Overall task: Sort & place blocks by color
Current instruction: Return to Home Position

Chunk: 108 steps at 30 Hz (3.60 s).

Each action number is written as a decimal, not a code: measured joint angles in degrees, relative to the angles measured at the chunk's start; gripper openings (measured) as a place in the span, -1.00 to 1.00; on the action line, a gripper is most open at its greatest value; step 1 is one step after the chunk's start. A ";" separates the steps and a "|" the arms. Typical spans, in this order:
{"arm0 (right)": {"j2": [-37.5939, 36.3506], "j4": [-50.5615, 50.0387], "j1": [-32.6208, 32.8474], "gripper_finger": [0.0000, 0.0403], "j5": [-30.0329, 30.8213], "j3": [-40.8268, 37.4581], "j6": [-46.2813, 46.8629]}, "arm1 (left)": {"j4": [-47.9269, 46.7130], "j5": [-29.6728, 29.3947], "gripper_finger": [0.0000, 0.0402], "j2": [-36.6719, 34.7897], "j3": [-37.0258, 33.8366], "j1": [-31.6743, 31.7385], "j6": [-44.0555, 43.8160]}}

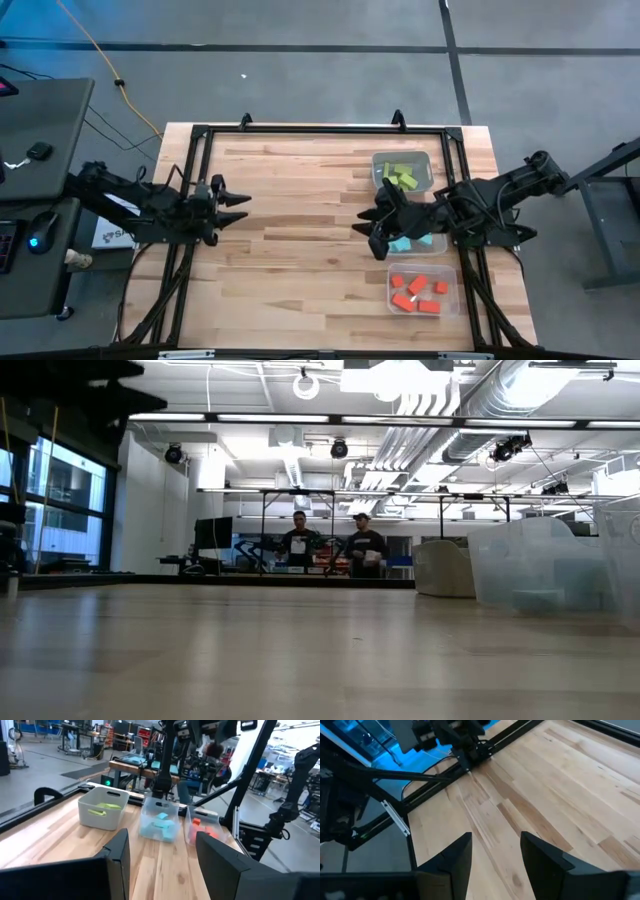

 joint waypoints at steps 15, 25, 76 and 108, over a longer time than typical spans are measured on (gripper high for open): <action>-3.88 0.04 -5.01 -0.22 -1.36 -0.04 -6.06 | -0.19 -0.64 -0.27 -13.36 -12.18 0.02 -0.62; -21.78 1.05 -6.85 -0.22 5.30 -6.24 -21.81 | -0.51 -1.19 -0.27 -13.39 -12.19 0.02 0.66; -77.61 47.57 -6.81 -0.22 -13.45 -82.77 -29.11 | -0.46 -1.33 -0.27 -13.39 -12.19 0.00 3.01; -76.65 44.22 -6.81 -0.22 -11.87 -82.75 -26.84 | -0.46 -1.40 -0.27 -13.39 -12.19 0.00 3.00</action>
